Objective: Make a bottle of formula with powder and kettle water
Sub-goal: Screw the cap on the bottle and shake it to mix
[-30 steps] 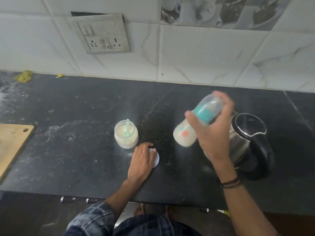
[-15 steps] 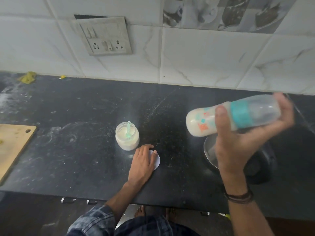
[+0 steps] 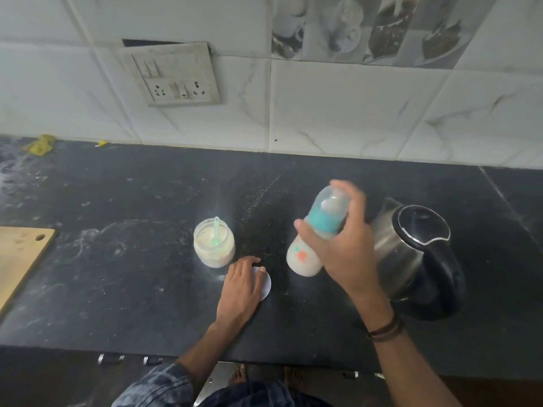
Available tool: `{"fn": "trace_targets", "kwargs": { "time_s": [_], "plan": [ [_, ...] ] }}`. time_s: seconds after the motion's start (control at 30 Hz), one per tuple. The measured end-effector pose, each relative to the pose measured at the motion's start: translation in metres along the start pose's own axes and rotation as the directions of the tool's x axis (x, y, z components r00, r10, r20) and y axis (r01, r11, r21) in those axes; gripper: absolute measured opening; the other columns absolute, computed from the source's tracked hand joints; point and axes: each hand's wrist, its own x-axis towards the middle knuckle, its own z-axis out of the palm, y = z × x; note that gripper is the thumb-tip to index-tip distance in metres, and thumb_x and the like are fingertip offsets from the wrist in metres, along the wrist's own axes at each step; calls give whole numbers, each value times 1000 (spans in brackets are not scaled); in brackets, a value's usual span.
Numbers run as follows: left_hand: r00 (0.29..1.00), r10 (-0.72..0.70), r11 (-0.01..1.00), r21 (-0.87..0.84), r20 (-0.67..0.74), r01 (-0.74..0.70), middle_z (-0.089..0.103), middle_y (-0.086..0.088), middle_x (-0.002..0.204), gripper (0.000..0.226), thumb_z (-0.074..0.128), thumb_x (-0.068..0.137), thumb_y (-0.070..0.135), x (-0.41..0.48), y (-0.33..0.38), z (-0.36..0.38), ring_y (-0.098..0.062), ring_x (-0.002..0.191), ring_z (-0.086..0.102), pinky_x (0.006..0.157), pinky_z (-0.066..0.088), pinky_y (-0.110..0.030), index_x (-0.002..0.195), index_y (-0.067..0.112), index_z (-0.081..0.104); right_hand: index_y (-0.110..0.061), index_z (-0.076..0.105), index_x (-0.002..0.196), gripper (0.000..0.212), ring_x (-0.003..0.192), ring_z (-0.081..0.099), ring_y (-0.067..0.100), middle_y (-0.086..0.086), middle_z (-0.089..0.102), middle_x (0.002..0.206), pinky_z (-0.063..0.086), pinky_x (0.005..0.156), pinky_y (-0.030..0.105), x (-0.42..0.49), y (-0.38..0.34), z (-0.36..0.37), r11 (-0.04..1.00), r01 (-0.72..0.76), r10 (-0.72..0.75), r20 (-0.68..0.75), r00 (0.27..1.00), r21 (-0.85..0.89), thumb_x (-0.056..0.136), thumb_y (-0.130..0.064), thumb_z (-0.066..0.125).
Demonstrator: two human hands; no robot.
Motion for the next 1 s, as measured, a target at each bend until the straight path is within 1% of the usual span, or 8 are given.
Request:
{"fn": "trace_targets", "kwargs": {
  "time_s": [0.07,0.2,0.37,0.5,0.57,0.7,0.9,1.0],
  "plan": [
    [999,-45,999,-25,22,45,58,5,126,45,34,99,46,0,0,0,-11,117,46,102,33,-20,124,17,57,-19,42,136,78,108,55,-14,-29,49,127,47,92,11,-2,0,-5,999,29,-29,-20,999,43,74,-15,90],
    [996,-79,996,-33,30,80,56,10,127,45,33,99,49,1,-2,1,-7,119,44,102,30,-17,127,21,55,10,30,134,80,111,52,-9,-3,39,129,45,92,11,1,-13,-14,986,151,-113,-376,920,73,78,-15,81],
    [996,-76,996,-44,37,77,56,10,127,34,42,103,42,1,-4,0,-8,118,45,104,38,-27,126,22,55,-9,43,137,78,112,51,-17,-32,46,129,39,92,4,-4,4,-8,999,5,-3,-39,999,54,75,-12,90],
    [996,-81,996,-32,31,82,56,9,127,41,37,100,46,1,0,-2,-7,118,44,101,32,-18,126,20,55,13,28,133,79,112,50,-10,-3,37,127,44,91,10,3,-14,-21,981,168,-126,-355,926,92,79,-6,83],
    [997,-73,997,-35,30,75,56,8,127,33,42,103,39,1,1,-2,-8,118,44,100,29,-16,126,19,55,11,28,133,78,115,49,-7,-3,37,129,45,94,15,3,-11,-17,986,157,-127,-381,916,49,80,-14,80],
    [997,-74,995,-63,32,76,57,7,126,23,49,105,28,-1,1,-5,-8,116,44,101,32,-19,125,18,55,-15,42,136,76,110,53,-14,-32,47,127,45,90,8,-4,7,-7,999,7,-5,-41,999,44,76,-15,88],
    [1000,-25,1000,-14,14,25,59,-1,124,19,53,104,18,0,3,-3,-16,114,47,101,36,-24,120,11,58,10,27,134,82,118,48,-2,-1,36,130,47,97,22,-1,-17,-18,986,165,-152,-429,890,-8,82,-24,81],
    [999,-44,998,-40,16,44,58,3,125,22,51,104,23,0,1,-4,-14,114,45,100,32,-19,124,14,56,-9,40,140,78,117,50,-11,-27,44,132,49,99,24,-5,0,-5,1000,27,-28,-102,994,-13,78,-24,87]
  ]
}}
